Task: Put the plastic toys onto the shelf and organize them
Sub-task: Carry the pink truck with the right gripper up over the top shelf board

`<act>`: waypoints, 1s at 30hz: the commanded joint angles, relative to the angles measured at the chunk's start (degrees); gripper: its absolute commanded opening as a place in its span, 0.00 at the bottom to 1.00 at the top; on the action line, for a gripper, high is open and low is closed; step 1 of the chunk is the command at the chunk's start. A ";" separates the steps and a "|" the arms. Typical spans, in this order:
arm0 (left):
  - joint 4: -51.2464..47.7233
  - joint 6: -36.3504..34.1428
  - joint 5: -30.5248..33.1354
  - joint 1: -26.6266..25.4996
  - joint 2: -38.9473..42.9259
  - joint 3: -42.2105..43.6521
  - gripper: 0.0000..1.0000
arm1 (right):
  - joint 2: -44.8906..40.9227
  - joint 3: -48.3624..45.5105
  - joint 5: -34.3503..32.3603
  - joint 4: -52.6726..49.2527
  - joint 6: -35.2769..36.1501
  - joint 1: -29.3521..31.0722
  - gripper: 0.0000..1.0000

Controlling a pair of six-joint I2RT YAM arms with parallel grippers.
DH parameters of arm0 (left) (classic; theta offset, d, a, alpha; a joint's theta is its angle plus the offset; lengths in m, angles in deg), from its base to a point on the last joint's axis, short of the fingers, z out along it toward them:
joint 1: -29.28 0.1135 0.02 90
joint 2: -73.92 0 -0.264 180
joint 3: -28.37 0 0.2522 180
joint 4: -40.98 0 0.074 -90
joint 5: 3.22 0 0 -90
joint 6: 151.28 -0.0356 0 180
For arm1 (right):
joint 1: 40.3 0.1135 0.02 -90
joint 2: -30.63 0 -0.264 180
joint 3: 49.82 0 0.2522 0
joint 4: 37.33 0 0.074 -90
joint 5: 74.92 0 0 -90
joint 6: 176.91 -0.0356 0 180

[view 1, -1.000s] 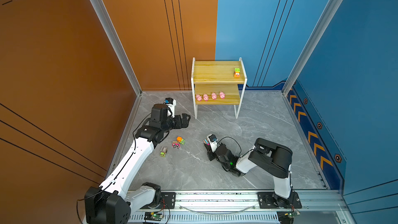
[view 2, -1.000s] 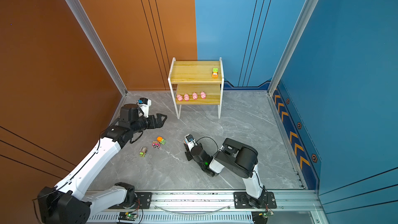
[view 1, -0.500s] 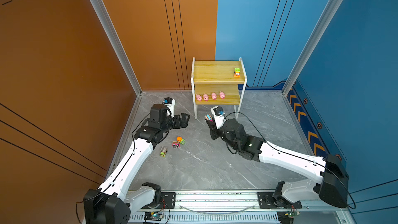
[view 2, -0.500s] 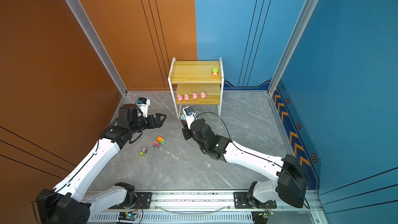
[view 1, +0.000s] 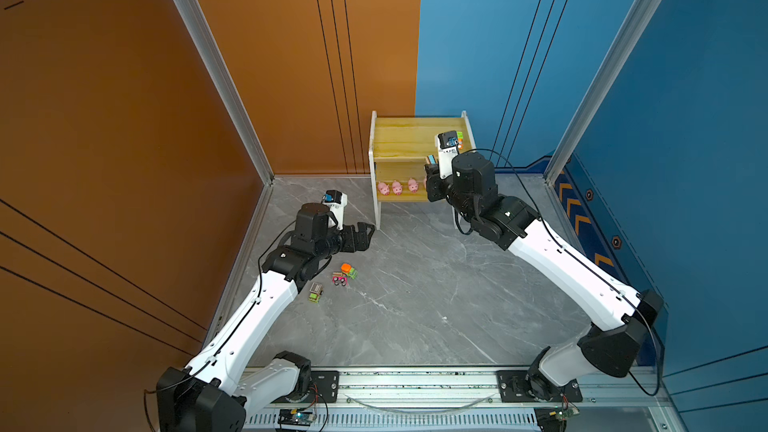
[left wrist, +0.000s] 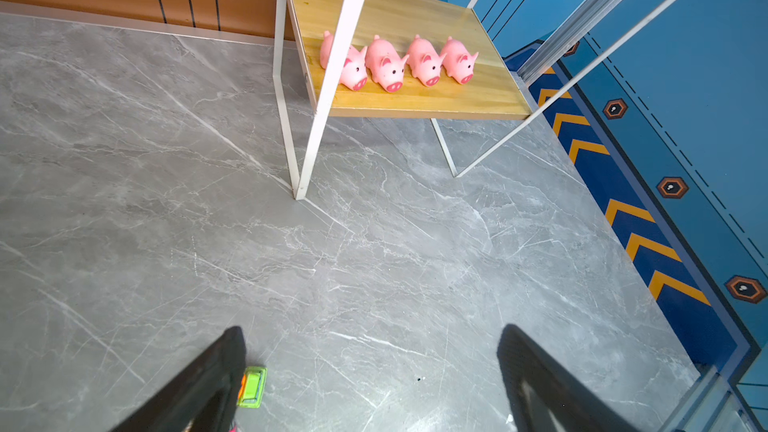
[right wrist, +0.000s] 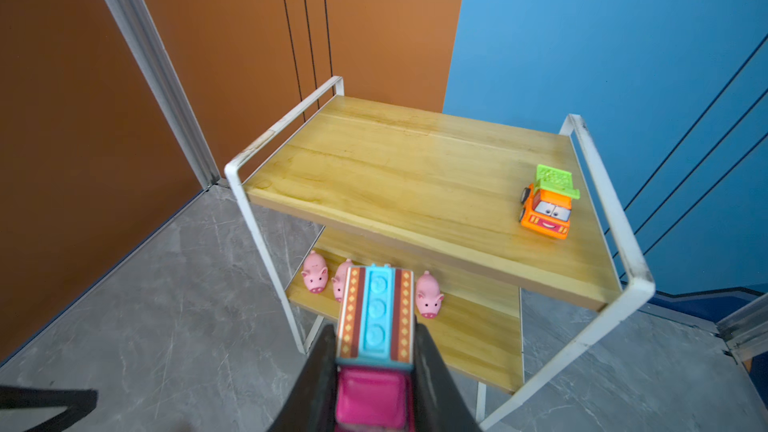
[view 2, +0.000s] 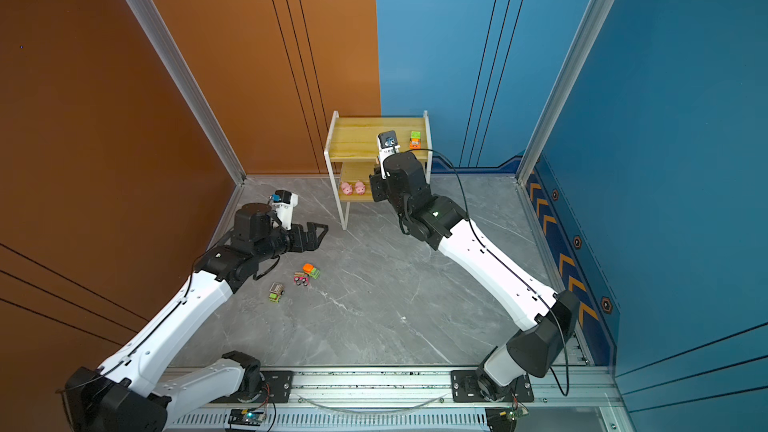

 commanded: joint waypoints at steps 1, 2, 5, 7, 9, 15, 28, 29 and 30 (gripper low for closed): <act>1.07 -0.85 0.94 -1.24 0.71 0.80 0.96 | 4.87 7.48 -2.02 -5.22 1.17 -2.59 0.21; 0.99 -0.85 0.73 -1.53 0.45 0.79 0.96 | 6.36 9.20 -2.21 -5.49 0.98 -3.12 0.21; 1.04 -0.85 0.62 -2.06 0.18 0.80 0.96 | 9.54 13.17 -3.03 -5.61 -0.09 -4.30 0.21; 1.01 -0.85 0.60 -2.16 0.03 0.84 0.96 | 11.37 15.24 -3.04 -5.61 -0.76 -5.11 0.22; 0.99 -0.85 0.33 -2.28 -0.16 0.79 0.96 | 13.35 17.87 -2.83 -6.04 -1.62 -5.85 0.22; 0.98 -0.77 0.05 -2.68 -0.63 0.77 0.96 | 17.86 23.57 -2.42 -6.93 -2.79 -6.91 0.23; 0.85 -0.85 -0.03 -3.23 -1.57 0.85 0.96 | 23.07 28.68 -3.34 -8.31 -3.38 -8.91 0.24; 0.89 -0.85 0.04 -3.28 -1.66 0.80 0.96 | 23.26 28.77 -3.35 -8.31 -3.40 -9.17 0.24; 0.90 -0.85 -0.04 -3.30 -1.75 0.80 0.96 | 23.45 28.85 -3.27 -8.31 -3.50 -9.33 0.24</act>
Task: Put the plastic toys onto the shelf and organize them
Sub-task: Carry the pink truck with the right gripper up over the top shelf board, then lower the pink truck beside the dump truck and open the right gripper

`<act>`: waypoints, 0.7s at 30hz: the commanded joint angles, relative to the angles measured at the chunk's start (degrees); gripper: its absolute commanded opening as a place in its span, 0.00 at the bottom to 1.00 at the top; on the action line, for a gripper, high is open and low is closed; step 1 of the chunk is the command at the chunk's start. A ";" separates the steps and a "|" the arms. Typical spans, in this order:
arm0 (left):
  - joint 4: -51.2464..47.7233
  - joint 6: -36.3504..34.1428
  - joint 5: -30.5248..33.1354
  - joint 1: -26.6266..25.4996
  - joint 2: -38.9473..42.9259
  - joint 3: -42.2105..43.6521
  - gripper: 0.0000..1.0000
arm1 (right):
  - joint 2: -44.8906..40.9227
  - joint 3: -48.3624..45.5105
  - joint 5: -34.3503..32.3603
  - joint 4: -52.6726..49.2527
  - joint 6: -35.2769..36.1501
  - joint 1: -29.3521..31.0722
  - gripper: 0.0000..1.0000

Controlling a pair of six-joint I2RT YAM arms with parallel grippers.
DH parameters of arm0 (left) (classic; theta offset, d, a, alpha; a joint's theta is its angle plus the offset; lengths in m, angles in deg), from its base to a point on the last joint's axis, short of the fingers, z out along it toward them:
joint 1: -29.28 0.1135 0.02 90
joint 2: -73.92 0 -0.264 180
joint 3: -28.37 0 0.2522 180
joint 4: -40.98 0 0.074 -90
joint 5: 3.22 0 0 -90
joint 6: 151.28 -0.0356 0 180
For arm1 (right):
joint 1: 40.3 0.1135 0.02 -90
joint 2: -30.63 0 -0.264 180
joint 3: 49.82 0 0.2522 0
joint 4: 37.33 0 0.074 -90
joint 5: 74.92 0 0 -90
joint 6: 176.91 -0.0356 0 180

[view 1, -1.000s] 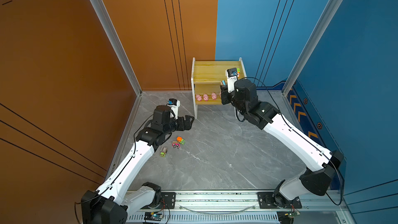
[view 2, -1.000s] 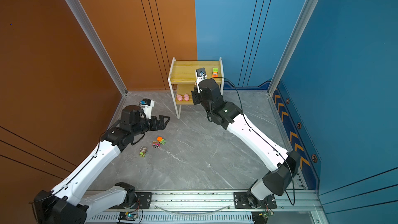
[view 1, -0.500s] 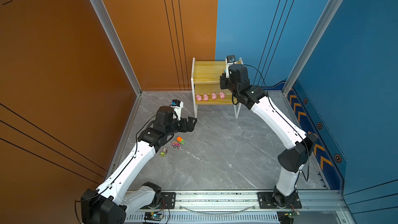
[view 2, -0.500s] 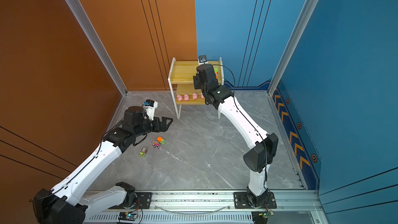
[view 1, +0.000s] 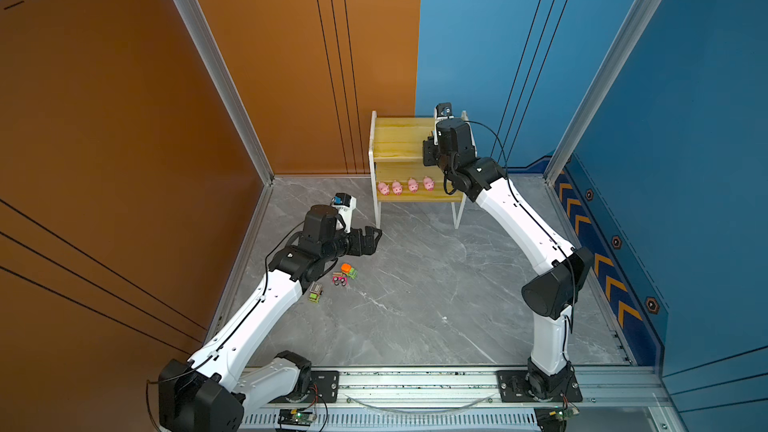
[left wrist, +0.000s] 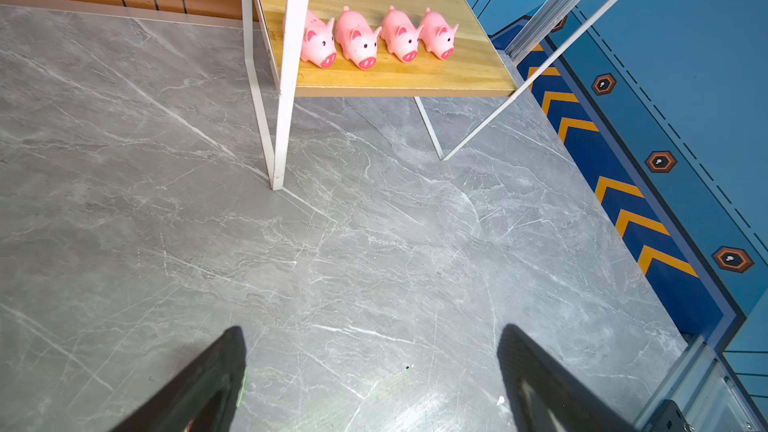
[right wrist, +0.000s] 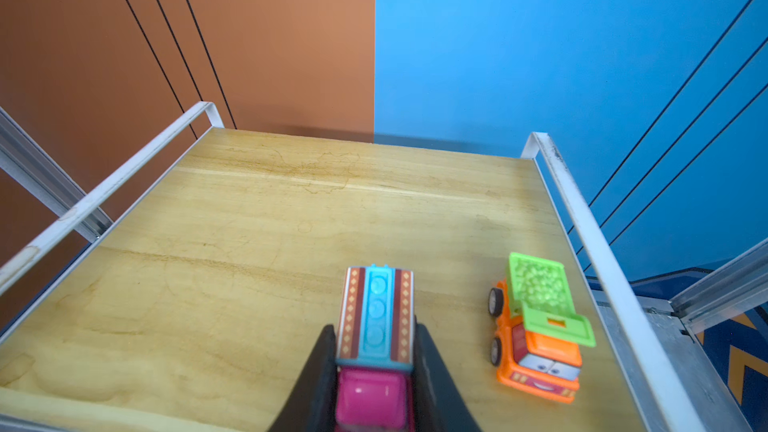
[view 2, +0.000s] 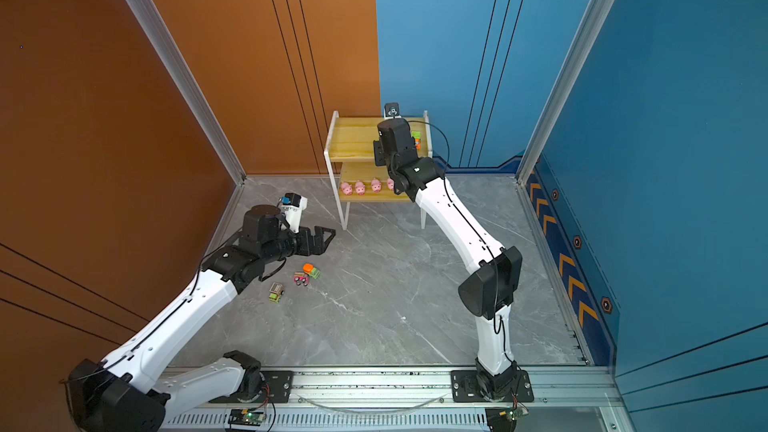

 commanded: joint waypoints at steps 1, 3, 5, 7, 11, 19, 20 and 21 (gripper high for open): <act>0.57 -0.83 -0.21 -0.52 -0.65 0.60 0.96 | 0.92 2.26 -1.58 -1.19 -1.27 -0.85 0.24; 0.55 -0.83 -0.25 -0.61 -0.83 0.62 0.95 | 1.23 2.43 -1.36 -1.27 -1.30 -1.21 0.24; 0.53 -0.83 -0.33 -0.61 -0.92 0.60 0.96 | 1.69 2.73 -1.24 -1.25 -1.35 -1.48 0.24; 0.52 -0.75 -0.35 -0.61 -1.09 0.60 0.96 | 2.31 3.36 -1.12 -1.53 -1.26 -1.73 0.24; 0.57 -0.74 -0.42 -0.60 -1.28 0.60 0.96 | 3.72 4.87 -1.32 -2.24 -1.35 -2.10 0.24; 0.57 -0.83 -0.36 -0.61 -1.52 0.60 0.96 | 5.08 5.68 -1.66 -2.33 -1.09 -2.63 0.26; 0.49 -0.83 -0.35 -0.61 -1.53 0.60 0.96 | 5.08 5.67 -1.79 -2.33 -1.00 -2.65 0.26; 0.57 -0.83 -0.36 -0.61 -1.54 0.60 0.96 | 5.09 5.69 -1.96 -2.33 -1.04 -2.72 0.27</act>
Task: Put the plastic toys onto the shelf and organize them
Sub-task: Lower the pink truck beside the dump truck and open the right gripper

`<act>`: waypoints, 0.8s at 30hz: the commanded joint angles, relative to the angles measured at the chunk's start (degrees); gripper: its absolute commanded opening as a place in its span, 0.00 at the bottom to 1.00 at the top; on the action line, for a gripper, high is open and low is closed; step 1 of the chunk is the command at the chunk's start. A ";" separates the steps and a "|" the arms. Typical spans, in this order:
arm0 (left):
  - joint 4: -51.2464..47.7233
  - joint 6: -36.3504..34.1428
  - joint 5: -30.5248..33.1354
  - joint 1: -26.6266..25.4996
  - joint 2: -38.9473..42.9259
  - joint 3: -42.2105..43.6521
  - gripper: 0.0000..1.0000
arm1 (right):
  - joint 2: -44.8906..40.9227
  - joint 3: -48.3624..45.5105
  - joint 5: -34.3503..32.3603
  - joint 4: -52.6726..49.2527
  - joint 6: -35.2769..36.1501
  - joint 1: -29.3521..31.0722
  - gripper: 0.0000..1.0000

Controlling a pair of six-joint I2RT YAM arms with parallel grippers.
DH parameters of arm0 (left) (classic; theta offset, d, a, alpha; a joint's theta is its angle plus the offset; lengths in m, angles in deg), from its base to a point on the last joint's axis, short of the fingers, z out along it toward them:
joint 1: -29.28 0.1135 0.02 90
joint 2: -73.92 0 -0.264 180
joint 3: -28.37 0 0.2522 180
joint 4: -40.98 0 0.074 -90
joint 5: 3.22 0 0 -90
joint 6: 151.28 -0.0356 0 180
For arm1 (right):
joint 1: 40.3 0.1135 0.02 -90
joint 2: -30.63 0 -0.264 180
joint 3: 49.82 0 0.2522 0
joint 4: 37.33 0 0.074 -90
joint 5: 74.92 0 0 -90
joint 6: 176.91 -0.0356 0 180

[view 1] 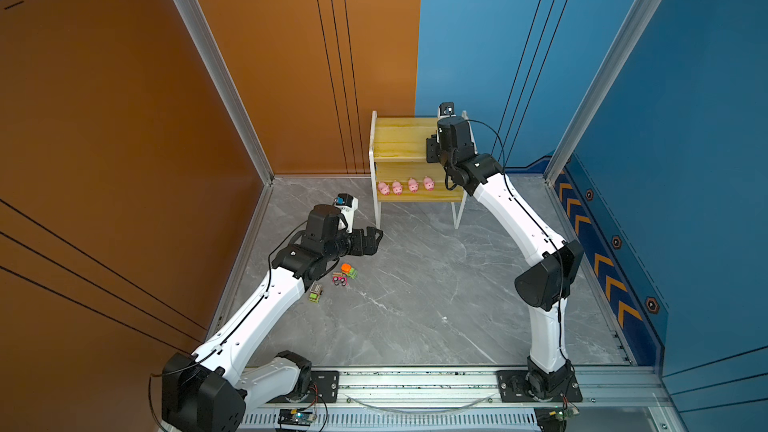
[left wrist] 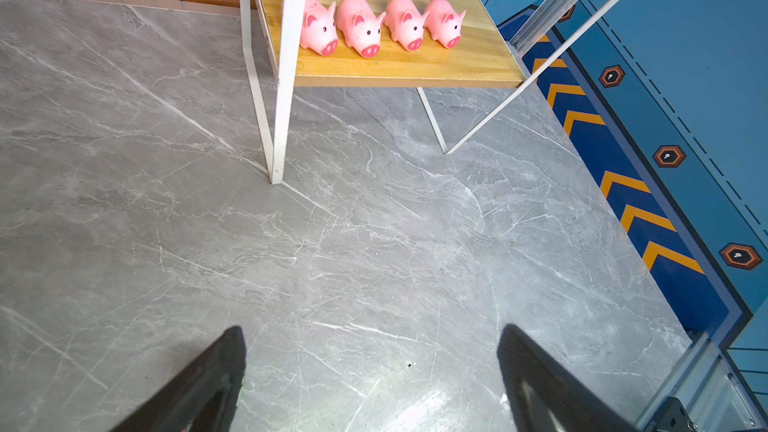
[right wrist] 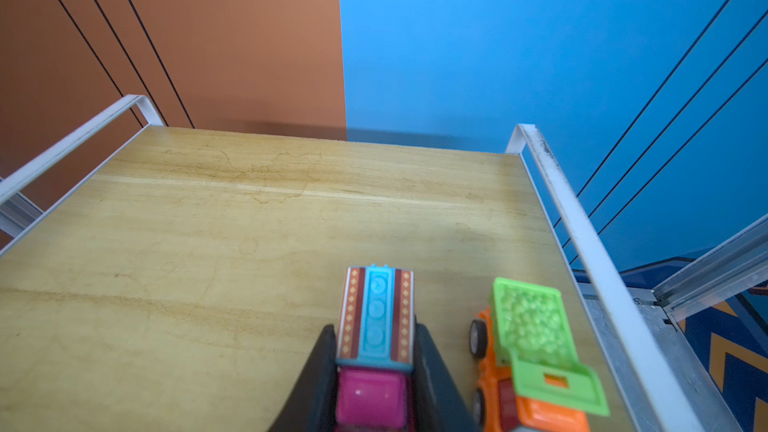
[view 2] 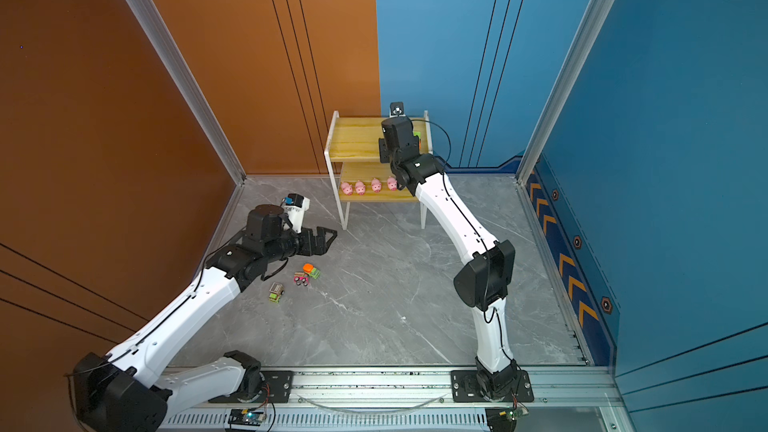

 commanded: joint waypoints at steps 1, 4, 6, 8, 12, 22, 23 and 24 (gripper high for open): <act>0.44 -0.83 -0.34 -0.39 -0.24 0.60 0.96 | 0.70 1.60 -1.27 -1.61 -0.90 -0.52 0.27; 0.42 -0.83 -0.33 -0.39 -0.29 0.60 0.96 | 0.69 1.77 -1.27 -1.65 -0.90 -0.68 0.28; 0.46 -0.88 -0.33 -0.44 -0.29 0.60 0.96 | 0.70 1.84 -1.57 -1.70 -0.80 -0.69 0.28; 0.41 -0.87 -0.40 -0.39 -0.38 0.60 0.96 | 0.70 1.90 -1.36 -1.70 -0.77 -0.68 0.30; 0.48 -0.83 -0.41 -0.39 -0.51 0.60 0.96 | 0.69 2.26 -1.45 -1.78 -0.48 -0.69 0.37; 0.45 -0.83 -0.71 -0.34 -0.97 0.49 0.96 | 0.63 4.65 -0.12 -1.74 -0.55 -0.60 0.48; 0.46 -0.94 -0.58 -0.31 -1.00 0.51 0.96 | 0.49 4.86 0.11 -1.70 -0.54 -0.51 0.49; 0.46 -0.92 -0.62 -0.30 -0.99 0.51 0.96 | 0.39 5.23 0.30 -1.61 -0.54 -0.43 0.49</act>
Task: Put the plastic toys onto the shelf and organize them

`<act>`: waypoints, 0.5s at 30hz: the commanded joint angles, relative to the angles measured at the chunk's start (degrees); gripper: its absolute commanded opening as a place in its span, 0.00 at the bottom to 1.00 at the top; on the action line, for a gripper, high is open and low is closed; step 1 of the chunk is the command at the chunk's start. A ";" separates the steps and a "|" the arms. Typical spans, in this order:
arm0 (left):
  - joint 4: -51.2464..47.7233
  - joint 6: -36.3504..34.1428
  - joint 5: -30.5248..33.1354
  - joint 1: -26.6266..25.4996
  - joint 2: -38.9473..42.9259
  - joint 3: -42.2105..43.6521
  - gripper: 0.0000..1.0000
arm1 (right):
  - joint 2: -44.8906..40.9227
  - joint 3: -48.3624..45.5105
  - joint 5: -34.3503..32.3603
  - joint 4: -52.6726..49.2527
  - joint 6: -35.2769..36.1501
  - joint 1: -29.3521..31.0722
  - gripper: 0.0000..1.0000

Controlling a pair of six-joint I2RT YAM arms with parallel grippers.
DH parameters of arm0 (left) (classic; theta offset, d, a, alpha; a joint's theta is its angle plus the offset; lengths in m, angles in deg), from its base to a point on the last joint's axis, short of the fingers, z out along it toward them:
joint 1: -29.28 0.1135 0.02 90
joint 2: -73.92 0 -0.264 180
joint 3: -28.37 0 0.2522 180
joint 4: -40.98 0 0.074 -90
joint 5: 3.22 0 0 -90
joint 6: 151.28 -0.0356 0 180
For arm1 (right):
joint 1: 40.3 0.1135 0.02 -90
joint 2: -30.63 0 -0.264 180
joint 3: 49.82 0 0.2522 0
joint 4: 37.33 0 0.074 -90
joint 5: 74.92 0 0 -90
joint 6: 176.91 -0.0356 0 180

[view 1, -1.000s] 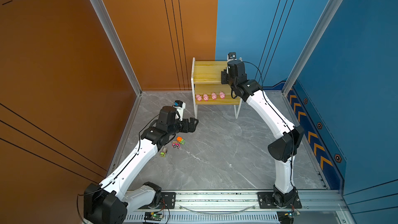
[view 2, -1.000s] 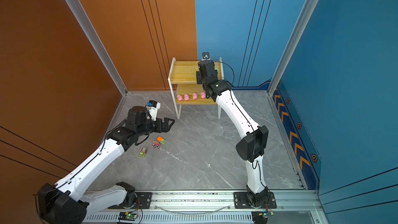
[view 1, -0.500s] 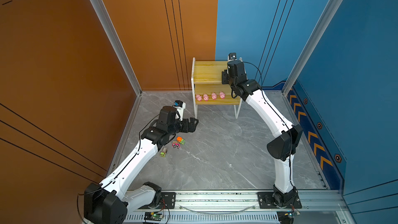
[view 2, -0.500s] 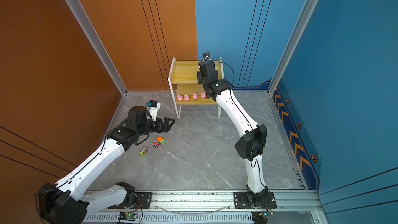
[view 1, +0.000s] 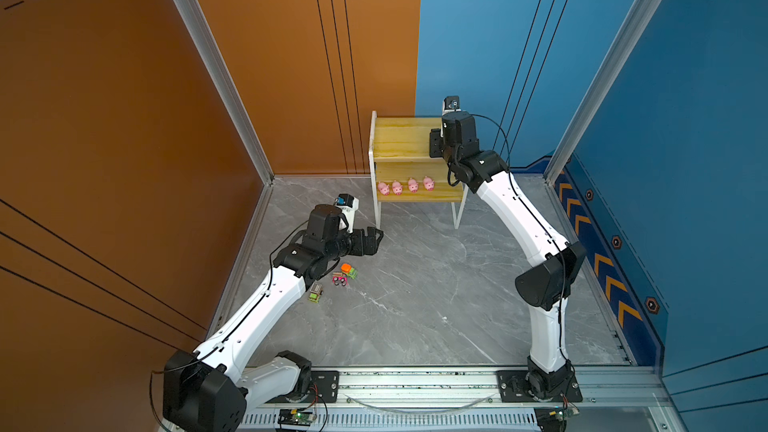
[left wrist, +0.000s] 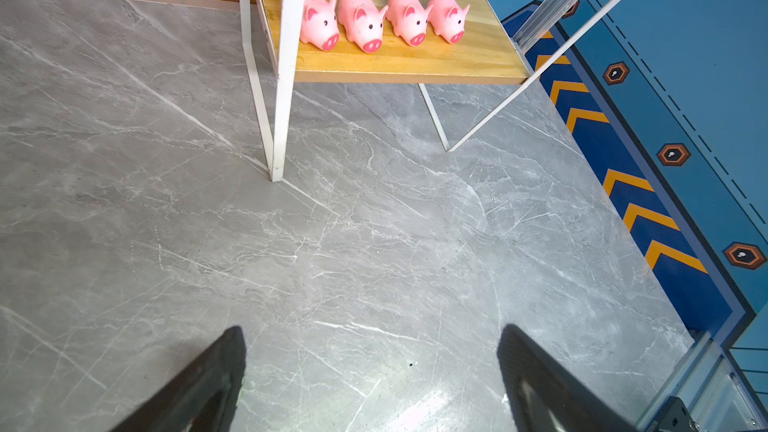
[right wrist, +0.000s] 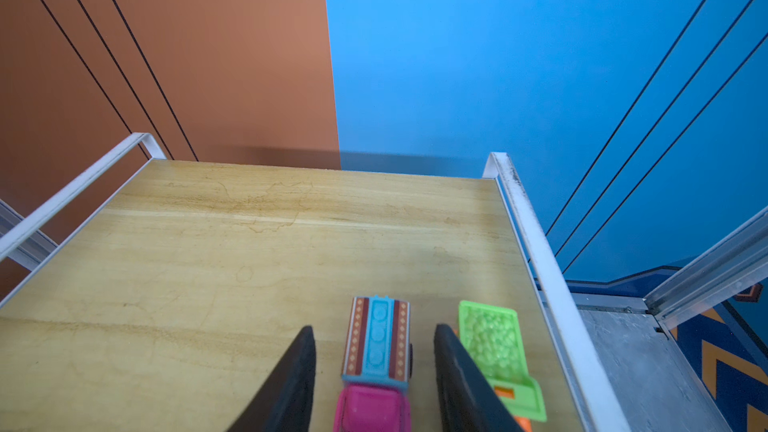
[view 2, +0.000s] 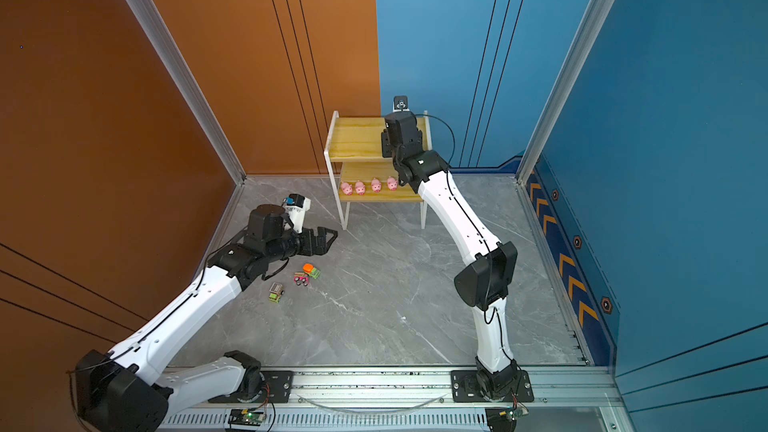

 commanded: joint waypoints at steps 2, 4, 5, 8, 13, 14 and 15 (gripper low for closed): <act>0.28 -0.93 -0.56 -0.30 -0.40 0.51 0.96 | -0.04 2.86 0.56 -0.97 -0.47 0.29 0.51; 0.22 -1.00 -0.35 -0.17 -0.43 0.46 0.96 | -0.89 3.04 0.75 -0.45 0.03 0.64 0.52; 0.25 -0.95 -0.31 -0.06 -0.45 0.37 0.96 | -1.37 3.06 0.84 -0.20 0.41 0.86 0.53; 0.04 -0.99 0.23 0.47 -0.36 0.38 0.97 | -3.33 2.93 0.62 0.10 2.41 1.92 0.56; 0.06 -0.58 0.39 2.89 -0.53 0.42 0.99 | -9.65 -2.77 -0.22 2.61 6.29 4.72 0.66; 0.02 -0.42 0.53 3.52 -0.54 0.42 0.99 | -11.50 -5.57 -0.34 4.23 6.96 5.30 0.68; 0.04 -0.23 0.64 4.42 -0.41 0.43 1.00 | -14.02 -9.21 -0.36 6.57 7.70 5.99 0.69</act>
